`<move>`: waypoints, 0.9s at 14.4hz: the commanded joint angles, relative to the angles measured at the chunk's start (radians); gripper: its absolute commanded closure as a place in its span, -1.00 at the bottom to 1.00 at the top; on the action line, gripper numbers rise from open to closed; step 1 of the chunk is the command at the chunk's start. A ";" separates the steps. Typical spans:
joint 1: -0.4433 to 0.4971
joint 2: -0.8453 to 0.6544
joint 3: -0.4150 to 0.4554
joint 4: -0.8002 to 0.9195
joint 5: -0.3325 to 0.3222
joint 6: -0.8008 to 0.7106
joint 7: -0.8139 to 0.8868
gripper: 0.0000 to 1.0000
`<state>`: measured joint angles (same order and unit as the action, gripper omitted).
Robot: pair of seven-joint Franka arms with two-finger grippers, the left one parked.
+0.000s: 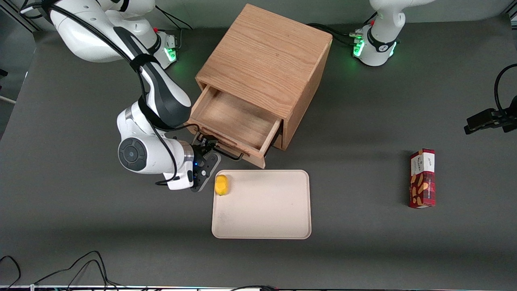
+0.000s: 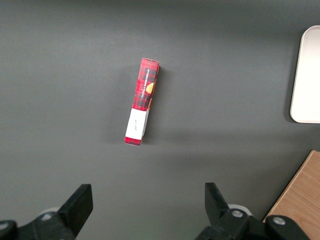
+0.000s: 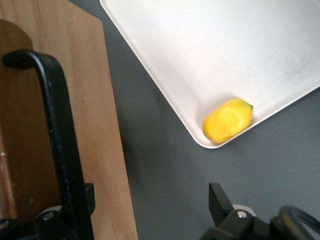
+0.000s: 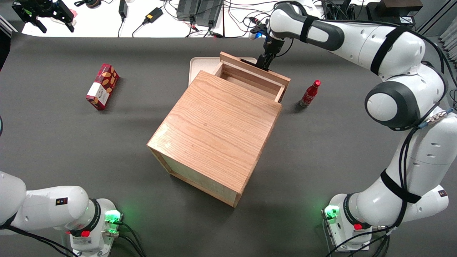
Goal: Open upper drawer
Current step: 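Keep pulling the upper drawer further out with the right gripper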
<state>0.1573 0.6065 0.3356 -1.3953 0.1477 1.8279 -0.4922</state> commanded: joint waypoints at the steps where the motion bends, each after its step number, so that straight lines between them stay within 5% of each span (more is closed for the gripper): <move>1: -0.004 0.048 0.003 0.059 -0.017 -0.016 -0.022 -1.00; 13: 0.001 0.099 0.003 0.145 -0.020 -0.016 -0.020 -1.00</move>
<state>0.1509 0.6579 0.3355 -1.3152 0.1458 1.8109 -0.5029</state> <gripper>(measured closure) 0.000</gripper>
